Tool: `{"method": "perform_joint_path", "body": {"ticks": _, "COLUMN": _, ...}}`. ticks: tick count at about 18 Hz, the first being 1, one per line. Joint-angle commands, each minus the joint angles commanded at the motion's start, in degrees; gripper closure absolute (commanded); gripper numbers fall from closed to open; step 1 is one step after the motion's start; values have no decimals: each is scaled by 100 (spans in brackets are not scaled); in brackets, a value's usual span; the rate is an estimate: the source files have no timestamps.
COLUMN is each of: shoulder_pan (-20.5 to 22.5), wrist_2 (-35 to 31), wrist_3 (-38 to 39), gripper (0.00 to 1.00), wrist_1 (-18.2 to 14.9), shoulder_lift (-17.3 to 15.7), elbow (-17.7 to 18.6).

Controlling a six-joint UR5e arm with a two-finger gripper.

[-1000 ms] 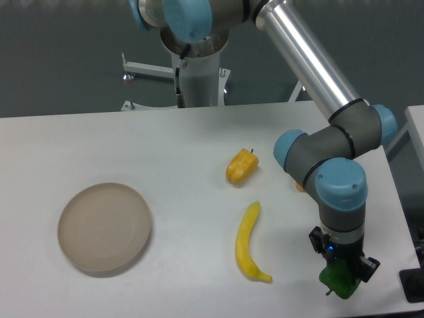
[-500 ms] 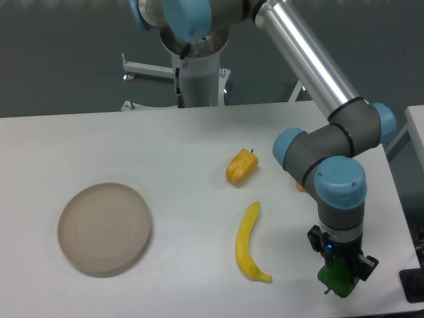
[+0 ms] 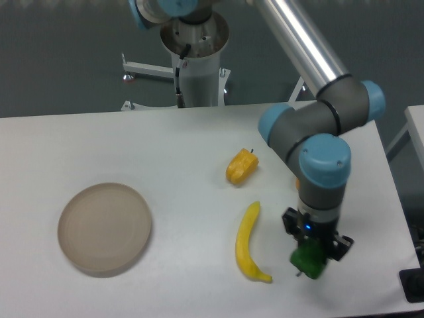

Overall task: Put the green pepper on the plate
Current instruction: 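Carry the green pepper across the table over the beige plate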

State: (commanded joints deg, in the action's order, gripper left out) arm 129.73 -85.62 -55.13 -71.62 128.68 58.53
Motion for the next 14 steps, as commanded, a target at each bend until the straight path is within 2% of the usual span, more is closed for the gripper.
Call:
{"method": "perform_joint_path", "body": {"ticks": 3, "shoulder_pan": -368, "wrist_2": 229, "wrist_3": 737, "gripper": 66, "wrist_1": -27, "shoulder_lift": -220, "elbow": 255}}
{"method": "perform_joint_path", "body": {"ticks": 9, "shoulder_pan": -1405, "wrist_2": 300, "wrist_3": 2522, "gripper": 66, "wrist_1": -10, "shoulder_lift": -308, "elbow": 334}}
{"method": "perform_joint_path", "body": {"ticks": 14, "shoulder_pan": -2003, "wrist_2": 370, "wrist_3": 3673, "gripper": 66, "wrist_1": 8, "shoulder_lift": -554, "elbow": 887}}
